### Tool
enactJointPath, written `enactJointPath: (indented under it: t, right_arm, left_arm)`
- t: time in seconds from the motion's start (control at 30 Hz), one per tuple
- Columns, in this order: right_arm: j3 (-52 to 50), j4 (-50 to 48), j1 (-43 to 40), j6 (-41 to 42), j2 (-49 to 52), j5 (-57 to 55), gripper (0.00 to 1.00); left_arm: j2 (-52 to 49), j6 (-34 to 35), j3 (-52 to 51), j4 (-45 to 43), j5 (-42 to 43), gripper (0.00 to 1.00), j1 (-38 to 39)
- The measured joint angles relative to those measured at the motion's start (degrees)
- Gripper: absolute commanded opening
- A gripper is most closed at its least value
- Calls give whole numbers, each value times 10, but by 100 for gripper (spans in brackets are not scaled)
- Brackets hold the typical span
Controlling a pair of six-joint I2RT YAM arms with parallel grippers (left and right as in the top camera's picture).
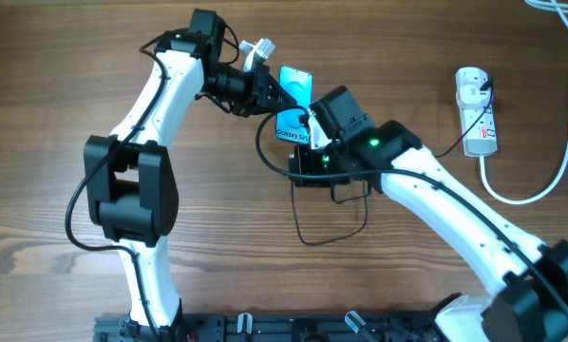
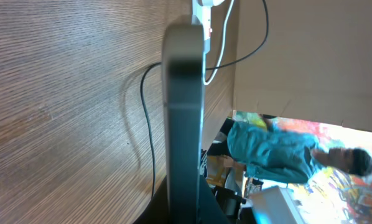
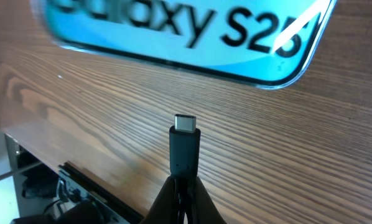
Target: Plug charger to phone and switch on socket
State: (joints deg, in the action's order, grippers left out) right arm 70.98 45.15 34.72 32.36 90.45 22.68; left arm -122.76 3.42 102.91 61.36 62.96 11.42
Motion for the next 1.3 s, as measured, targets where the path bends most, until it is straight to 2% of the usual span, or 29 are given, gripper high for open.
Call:
enactJointPath:
  t: [0.13, 0.37, 0.63, 1.3]
  right_arm:
    - [11, 19, 0, 10, -60, -23, 4]
    - [12, 43, 3, 18, -68, -41, 4]
    - [12, 23, 30, 45, -68, -112, 4]
    - [12, -2, 30, 53, -45, -124, 4]
  left_arm:
    - [0, -37, 0, -6, 46, 4, 0]
    - [0, -59, 0, -17, 106, 4, 0]
    - [0, -59, 0, -23, 108, 4, 0]
    - [0, -62, 0, -16, 104, 4, 10]
